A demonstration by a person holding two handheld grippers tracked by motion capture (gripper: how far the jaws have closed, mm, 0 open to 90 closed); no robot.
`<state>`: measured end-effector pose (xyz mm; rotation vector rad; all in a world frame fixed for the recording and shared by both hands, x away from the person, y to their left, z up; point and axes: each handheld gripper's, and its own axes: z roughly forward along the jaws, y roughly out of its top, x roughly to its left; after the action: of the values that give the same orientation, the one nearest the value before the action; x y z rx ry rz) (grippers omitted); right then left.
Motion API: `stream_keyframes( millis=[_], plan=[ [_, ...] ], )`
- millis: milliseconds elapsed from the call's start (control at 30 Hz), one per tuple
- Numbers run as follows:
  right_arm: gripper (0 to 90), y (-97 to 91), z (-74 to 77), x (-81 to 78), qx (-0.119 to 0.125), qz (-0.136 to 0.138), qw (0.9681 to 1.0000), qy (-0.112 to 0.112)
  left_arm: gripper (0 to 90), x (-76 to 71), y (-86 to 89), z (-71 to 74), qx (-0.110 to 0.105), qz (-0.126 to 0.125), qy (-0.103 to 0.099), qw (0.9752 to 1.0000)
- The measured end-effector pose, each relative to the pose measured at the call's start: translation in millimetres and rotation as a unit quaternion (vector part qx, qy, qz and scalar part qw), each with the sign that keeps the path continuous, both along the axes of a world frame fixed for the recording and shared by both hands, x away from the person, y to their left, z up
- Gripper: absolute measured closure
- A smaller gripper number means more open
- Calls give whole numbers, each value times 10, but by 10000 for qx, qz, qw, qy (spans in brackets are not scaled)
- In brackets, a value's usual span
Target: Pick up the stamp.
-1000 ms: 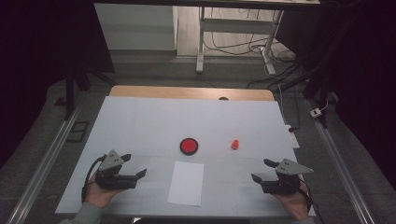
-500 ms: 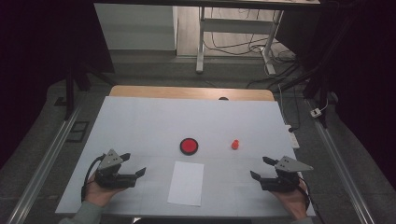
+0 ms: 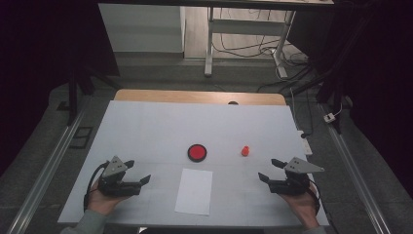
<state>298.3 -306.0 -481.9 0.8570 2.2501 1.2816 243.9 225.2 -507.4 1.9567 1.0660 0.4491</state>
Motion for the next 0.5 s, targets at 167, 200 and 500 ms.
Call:
stream_keyframes(
  millis=[167,200,500],
  plan=[
    [263,20,23,42,0,-51,10000,-4,181,-1,8,7,-40,-2,-4,10000],
    [264,23,26,56,12,-67,10000,10,181,-1,8,7,-40,-2,-4,10000],
    [266,118,4,178,-139,-79,9998,95,185,3,-8,-7,-44,-71,34,10000]
  ],
)
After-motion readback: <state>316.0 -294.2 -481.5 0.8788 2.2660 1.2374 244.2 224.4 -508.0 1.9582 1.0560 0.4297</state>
